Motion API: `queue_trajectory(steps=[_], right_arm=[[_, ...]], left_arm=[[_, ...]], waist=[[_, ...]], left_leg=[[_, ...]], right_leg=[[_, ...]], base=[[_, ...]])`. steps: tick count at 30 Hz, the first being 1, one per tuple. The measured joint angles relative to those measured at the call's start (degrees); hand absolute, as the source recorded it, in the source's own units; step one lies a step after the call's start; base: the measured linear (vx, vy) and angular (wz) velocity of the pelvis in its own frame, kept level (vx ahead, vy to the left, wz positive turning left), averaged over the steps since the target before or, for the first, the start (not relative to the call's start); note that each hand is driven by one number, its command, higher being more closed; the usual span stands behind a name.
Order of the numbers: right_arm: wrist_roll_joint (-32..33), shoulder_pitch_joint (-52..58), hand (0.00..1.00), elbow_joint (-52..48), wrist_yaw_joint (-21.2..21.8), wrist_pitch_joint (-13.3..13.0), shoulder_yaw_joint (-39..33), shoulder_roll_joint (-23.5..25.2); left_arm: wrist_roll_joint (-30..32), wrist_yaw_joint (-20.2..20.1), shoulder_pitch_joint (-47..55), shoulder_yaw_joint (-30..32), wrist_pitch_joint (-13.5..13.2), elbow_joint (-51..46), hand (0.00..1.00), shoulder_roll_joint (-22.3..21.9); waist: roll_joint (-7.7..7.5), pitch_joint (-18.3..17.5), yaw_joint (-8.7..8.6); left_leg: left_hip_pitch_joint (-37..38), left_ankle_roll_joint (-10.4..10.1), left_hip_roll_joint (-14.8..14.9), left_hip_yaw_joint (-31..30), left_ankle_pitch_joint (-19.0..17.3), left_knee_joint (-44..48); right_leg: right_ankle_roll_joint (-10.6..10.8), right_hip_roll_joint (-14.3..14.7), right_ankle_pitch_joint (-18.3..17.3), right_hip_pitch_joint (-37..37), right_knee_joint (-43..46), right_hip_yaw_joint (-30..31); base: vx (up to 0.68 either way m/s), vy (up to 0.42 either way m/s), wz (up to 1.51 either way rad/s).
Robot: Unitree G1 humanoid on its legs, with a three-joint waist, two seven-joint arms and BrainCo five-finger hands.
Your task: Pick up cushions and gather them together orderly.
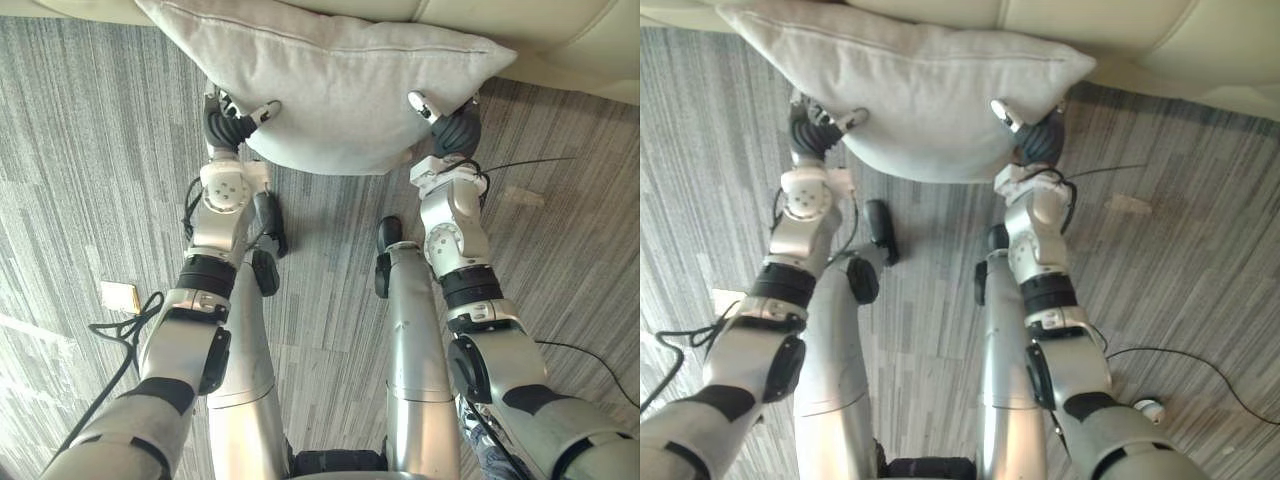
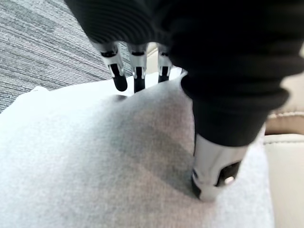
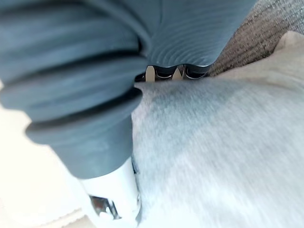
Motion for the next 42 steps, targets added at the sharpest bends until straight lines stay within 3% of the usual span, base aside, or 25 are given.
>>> queue_trajectory(steps=[8, 15, 19, 21, 23, 31, 38, 42], right_arm=[[1.72, 3.61, 1.0, -2.93, -1.04, -0.08, 1.51, -0.73], [1.6, 14.69, 1.0, -14.07, -3.03, -2.08, 1.78, -0.01], [0.9, 24.02, 1.0, -22.65, -4.22, -3.53, 1.7, 2.23], [-0.86, 28.47, 1.0, -25.41, -4.23, -3.78, 1.76, 3.25], [-2.93, 36.11, 1.0, -29.54, -4.41, -4.01, 2.21, 4.12], [-11.85, 52.9, 1.0, -41.59, -4.42, -3.94, 6.03, 4.0], [-12.39, 61.03, 1.0, -43.11, -4.16, -3.91, 8.24, 3.89], [-12.44, 62.58, 1.0, -42.97, -4.15, -3.89, 8.17, 3.49]], left_arm=[[-2.18, 2.06, 1.44, -0.9, -0.05, -4.56, 1.0, -0.11], [-2.12, 2.06, 9.55, -4.57, -2.9, -15.2, 1.0, -4.49], [-1.92, 2.07, 16.58, -7.51, -4.51, -20.03, 1.0, -7.12], [-1.53, 2.07, 20.57, -8.27, -4.65, -21.46, 1.0, -8.73], [-1.53, 2.02, 27.16, -10.33, -5.22, -23.17, 1.0, -10.8], [-3.3, 0.54, 42.41, -13.54, -6.57, -29.97, 1.0, -12.29], [-4.53, -0.73, 50.55, -16.08, -7.28, -34.1, 1.0, -11.8], [-4.52, -1.19, 51.76, -17.77, -7.27, -34.13, 1.0, -11.03]], waist=[[0.0, -0.03, -0.03], [0.0, -0.29, -0.2], [0.14, -0.57, -0.09], [0.32, -2.33, 0.04], [0.51, -7.29, 0.38], [1.17, -13.52, 1.66], [2.17, -19.6, 2.25], [2.2, -20.68, 1.81]], left_leg=[[4.99, -0.23, 0.23, 0.26, 2.58, -4.48], [19.83, 0.06, 0.46, 1.43, 6.33, -17.19], [31.99, -0.8, -0.26, 1.66, 8.41, -25.17], [36.08, -1.06, -0.42, 2.14, 8.54, -27.43], [40.49, -1.26, -1.05, 2.86, 8.67, -30.51], [55.23, -0.52, -2.25, 6.17, 8.13, -38.18], [60.47, 0.33, -2.14, 9.34, 5.51, -39.1], [62.89, 1.25, -3.84, 9.78, 2.42, -38.27]], right_leg=[[-0.65, 0.2, 2.8, 4.3, -4.28, -0.33], [-1.24, 0.15, 6.66, 18.3, -16.35, -1.17], [-3.01, -0.79, 8.21, 29.8, -23.07, -2.48], [-3.02, -0.91, 8.22, 33.81, -25.27, -2.66], [-2.97, -1.36, 8.3, 38.31, -28.58, -2.64], [-1.42, -2.93, 9.01, 52.4, -37.41, -1.06], [0.49, -3.37, 10.99, 58.83, -45.08, 1.44], [2.63, -4.99, 12.09, 62.67, -48.23, 2.62]], base=[[0.0, 0.013, -0.07], [0.03, 0.0, -0.15], [0.08, -0.026, 0.01], [0.14, -0.015, -0.03], [0.21, 0.016, -0.04], [0.16, 0.034, -0.12], [0.07, 0.077, -0.24], [0.09, 0.162, -0.14]])
